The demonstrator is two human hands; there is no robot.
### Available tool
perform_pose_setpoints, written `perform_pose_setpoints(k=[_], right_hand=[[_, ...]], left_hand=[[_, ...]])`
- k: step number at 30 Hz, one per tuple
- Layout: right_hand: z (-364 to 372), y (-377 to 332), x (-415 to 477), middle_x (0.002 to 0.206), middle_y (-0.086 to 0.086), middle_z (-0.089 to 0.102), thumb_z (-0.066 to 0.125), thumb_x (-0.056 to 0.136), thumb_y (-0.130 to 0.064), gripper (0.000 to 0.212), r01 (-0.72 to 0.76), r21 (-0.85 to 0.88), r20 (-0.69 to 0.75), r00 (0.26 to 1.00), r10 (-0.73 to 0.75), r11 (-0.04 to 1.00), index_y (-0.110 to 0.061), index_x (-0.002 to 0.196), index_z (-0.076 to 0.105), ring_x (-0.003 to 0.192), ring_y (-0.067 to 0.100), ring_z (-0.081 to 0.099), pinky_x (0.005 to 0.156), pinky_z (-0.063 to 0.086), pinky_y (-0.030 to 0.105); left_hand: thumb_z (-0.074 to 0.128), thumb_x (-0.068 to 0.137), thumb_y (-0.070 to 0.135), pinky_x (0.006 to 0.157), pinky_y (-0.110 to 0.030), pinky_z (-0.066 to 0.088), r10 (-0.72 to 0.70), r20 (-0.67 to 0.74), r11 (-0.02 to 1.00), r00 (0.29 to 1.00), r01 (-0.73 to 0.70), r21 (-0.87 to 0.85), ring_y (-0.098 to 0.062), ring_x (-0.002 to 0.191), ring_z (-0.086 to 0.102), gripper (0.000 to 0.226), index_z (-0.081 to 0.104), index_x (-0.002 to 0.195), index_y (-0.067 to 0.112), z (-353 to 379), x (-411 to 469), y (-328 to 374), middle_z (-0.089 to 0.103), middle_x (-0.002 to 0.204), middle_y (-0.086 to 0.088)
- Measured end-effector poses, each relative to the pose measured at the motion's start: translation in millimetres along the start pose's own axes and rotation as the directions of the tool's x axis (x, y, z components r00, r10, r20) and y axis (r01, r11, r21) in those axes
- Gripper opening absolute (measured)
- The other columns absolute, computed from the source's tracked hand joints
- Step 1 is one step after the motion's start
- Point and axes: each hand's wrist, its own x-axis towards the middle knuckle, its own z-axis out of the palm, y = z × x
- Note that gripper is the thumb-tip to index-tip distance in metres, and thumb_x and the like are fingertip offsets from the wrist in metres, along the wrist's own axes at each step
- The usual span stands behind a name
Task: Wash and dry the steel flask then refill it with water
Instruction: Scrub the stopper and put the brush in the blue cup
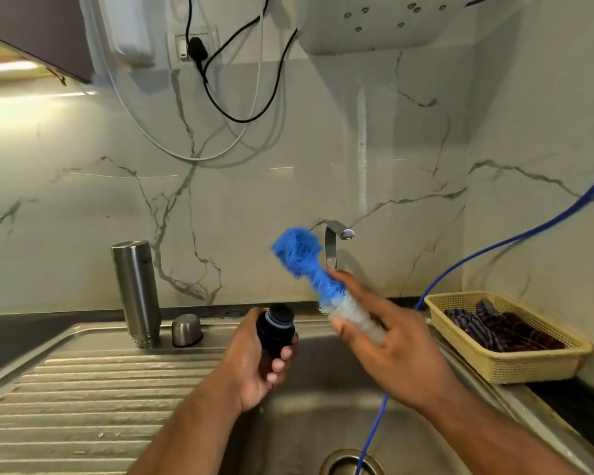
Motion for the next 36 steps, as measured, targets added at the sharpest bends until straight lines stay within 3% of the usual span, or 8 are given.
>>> perform_pose_setpoints(k=[3, 7, 11, 14, 20, 27, 32, 36], right_hand=[[3, -4, -2, 0.11, -0.027, 0.068, 0.063, 0.099, -0.03, 0.069, 0.101, -0.199, 0.135, 0.988, -0.075, 0.975, -0.071, 0.143, 0.03, 0.091, -0.001, 0.063, 0.075, 0.054, 0.019], [13, -2, -2, 0.113, -0.021, 0.065, 0.06, 0.099, -0.023, 0.082, 0.099, -0.284, 0.164, 0.985, -0.053, 0.954, -0.074, 0.145, 0.014, 0.099, 0.002, 0.06, 0.084, 0.053, 0.024], [11, -1, -6, 0.094, -0.017, 0.062, 0.054, 0.103, -0.03, 0.091, 0.046, -0.339, 0.215, 0.976, 0.029, 0.94, -0.073, 0.143, -0.015, 0.077, 0.003, 0.057, 0.062, 0.044, 0.014], [14, -1, -5, 0.123, -0.024, 0.06, 0.055, 0.101, -0.025, 0.085, 0.042, -0.346, 0.192, 0.981, 0.027, 0.937, -0.075, 0.144, 0.002, 0.097, -0.002, 0.056, 0.076, 0.047, 0.013], [24, 3, -4, 0.142, -0.03, 0.051, 0.056, 0.1, -0.017, 0.078, -0.026, -0.22, 0.203, 0.976, 0.071, 0.975, -0.072, 0.144, 0.023, 0.126, -0.006, 0.05, 0.104, 0.048, 0.025], [27, 9, -6, 0.107, -0.024, 0.054, 0.057, 0.098, -0.013, 0.082, 0.002, -0.231, 0.215, 0.975, 0.049, 0.973, -0.077, 0.139, 0.026, 0.102, 0.0, 0.052, 0.087, 0.049, 0.023], [31, 4, -5, 0.105, -0.021, 0.048, 0.054, 0.099, -0.017, 0.085, 0.013, -0.297, 0.205, 0.977, 0.05, 0.955, -0.083, 0.136, 0.013, 0.098, 0.001, 0.05, 0.082, 0.052, 0.029], [35, 0, -7, 0.102, -0.022, 0.044, 0.052, 0.099, -0.018, 0.086, 0.063, -0.322, 0.242, 0.97, 0.017, 0.945, -0.083, 0.136, 0.01, 0.095, 0.002, 0.049, 0.079, 0.051, 0.026]], left_hand=[[0.027, 0.103, 0.05, 0.032, -0.018, 0.024, 0.08, -0.023, 0.994, 0.996, -0.082, -0.07, -0.011, 0.039, 0.035, 0.053, 0.058, 0.091, 0.009, 7, -2, 2, 0.05, 0.06, -0.006], [0.028, 0.102, 0.045, 0.031, -0.017, 0.022, 0.115, -0.019, 0.974, 0.993, -0.116, -0.196, -0.008, 0.034, 0.029, 0.046, 0.054, 0.091, 0.009, 8, -3, 5, 0.046, 0.06, -0.005], [0.025, 0.103, 0.043, 0.032, -0.017, 0.018, 0.191, -0.104, 0.963, 0.976, -0.207, -0.174, -0.007, 0.035, 0.023, 0.046, 0.054, 0.093, 0.009, 0, -1, 9, 0.043, 0.058, -0.003], [0.021, 0.104, 0.041, 0.033, -0.019, 0.017, 0.254, -0.152, 0.962, 0.955, -0.265, -0.063, -0.008, 0.036, 0.02, 0.047, 0.054, 0.098, 0.007, -3, 1, 7, 0.043, 0.055, -0.004], [0.02, 0.103, 0.039, 0.035, -0.018, 0.015, 0.268, -0.151, 0.963, 0.952, -0.269, 0.016, -0.01, 0.035, 0.019, 0.048, 0.053, 0.093, 0.005, -1, 2, 4, 0.041, 0.052, -0.006], [0.019, 0.103, 0.036, 0.034, -0.016, 0.015, 0.262, -0.174, 0.965, 0.949, -0.262, 0.024, -0.01, 0.034, 0.019, 0.046, 0.054, 0.091, 0.007, 4, 0, 4, 0.041, 0.052, -0.006], [0.021, 0.102, 0.036, 0.034, -0.017, 0.015, 0.274, -0.18, 0.962, 0.945, -0.266, 0.067, -0.011, 0.035, 0.019, 0.046, 0.054, 0.091, 0.006, 6, 0, 4, 0.042, 0.051, -0.006], [0.022, 0.104, 0.038, 0.035, -0.017, 0.016, 0.305, -0.207, 0.952, 0.929, -0.294, 0.084, -0.011, 0.036, 0.022, 0.048, 0.057, 0.091, 0.008, 5, 1, 5, 0.044, 0.053, -0.007]])
